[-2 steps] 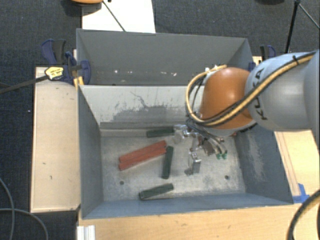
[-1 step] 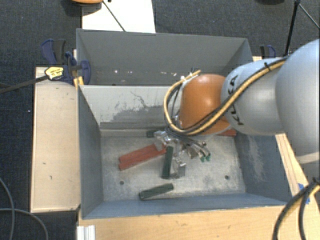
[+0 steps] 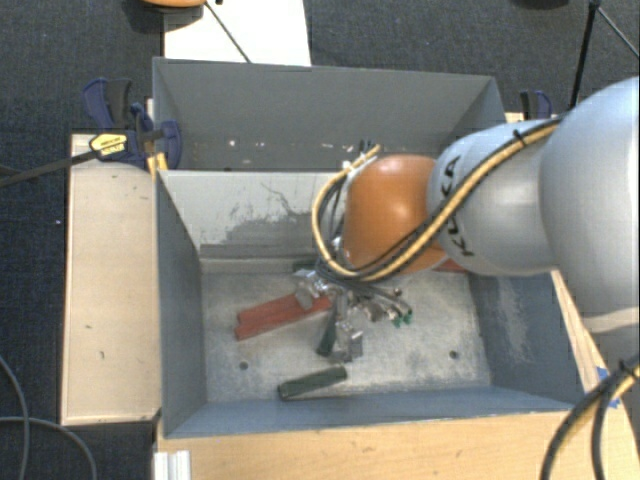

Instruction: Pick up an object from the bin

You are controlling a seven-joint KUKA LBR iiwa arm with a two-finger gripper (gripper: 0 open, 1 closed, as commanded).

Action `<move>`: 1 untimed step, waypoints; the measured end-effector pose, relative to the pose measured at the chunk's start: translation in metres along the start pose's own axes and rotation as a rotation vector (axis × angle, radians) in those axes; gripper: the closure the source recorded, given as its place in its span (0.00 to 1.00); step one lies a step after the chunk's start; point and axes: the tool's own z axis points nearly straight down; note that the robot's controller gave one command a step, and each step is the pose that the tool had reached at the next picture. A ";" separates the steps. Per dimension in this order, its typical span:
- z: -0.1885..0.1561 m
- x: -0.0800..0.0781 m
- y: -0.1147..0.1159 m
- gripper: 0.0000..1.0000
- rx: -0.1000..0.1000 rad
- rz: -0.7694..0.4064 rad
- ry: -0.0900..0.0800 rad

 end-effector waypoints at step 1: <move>0.003 -0.013 -0.006 1.00 0.001 -0.532 -0.004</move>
Offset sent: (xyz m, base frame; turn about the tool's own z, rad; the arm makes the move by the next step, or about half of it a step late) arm 0.0000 0.0000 0.0000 0.0000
